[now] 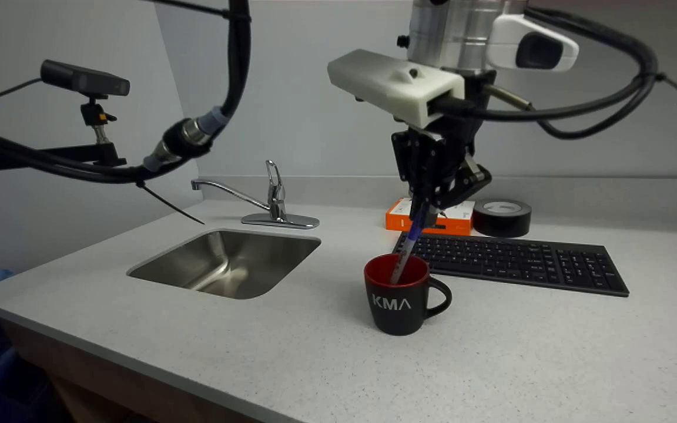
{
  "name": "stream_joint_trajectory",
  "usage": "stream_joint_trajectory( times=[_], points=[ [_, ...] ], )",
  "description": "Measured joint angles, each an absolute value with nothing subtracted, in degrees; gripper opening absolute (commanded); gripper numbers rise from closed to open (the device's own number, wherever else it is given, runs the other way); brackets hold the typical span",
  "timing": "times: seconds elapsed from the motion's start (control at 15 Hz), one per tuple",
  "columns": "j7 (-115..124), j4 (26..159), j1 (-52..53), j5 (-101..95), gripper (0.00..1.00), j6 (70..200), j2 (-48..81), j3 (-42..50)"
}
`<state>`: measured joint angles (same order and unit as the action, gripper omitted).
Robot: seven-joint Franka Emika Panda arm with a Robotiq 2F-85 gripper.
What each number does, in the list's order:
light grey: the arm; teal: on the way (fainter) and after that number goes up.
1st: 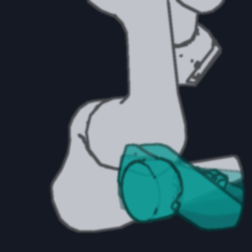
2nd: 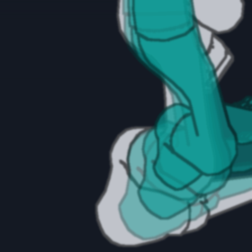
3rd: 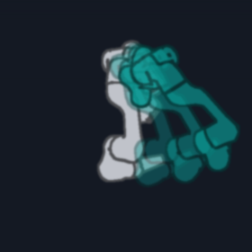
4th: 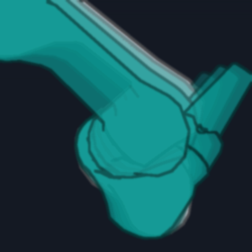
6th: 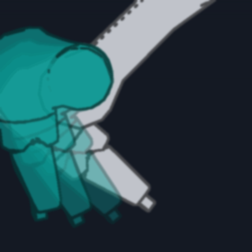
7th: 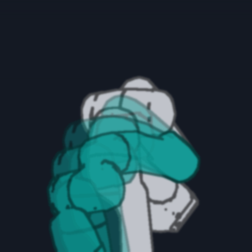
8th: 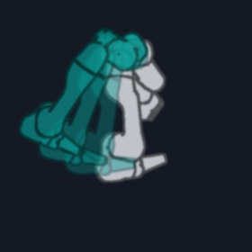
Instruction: Pick up the marker inside the black mug and put it on the table.
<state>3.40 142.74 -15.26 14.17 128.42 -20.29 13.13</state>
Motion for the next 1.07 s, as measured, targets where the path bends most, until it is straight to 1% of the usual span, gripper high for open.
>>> stream_joint_trajectory(
  times=[0.33,0.67,0.87,1.07],
  points=[
    [1.48,145.33,-14.94,12.24,0.04,127.58,-29.70,11.25],
    [0.64,147.86,-11.84,11.11,0.04,122.53,-36.93,7.61],
    [1.02,149.95,-9.47,10.53,0.04,121.99,-37.27,4.27],
    [2.90,153.05,-8.00,8.35,0.04,124.98,-34.54,0.27]
  ],
)
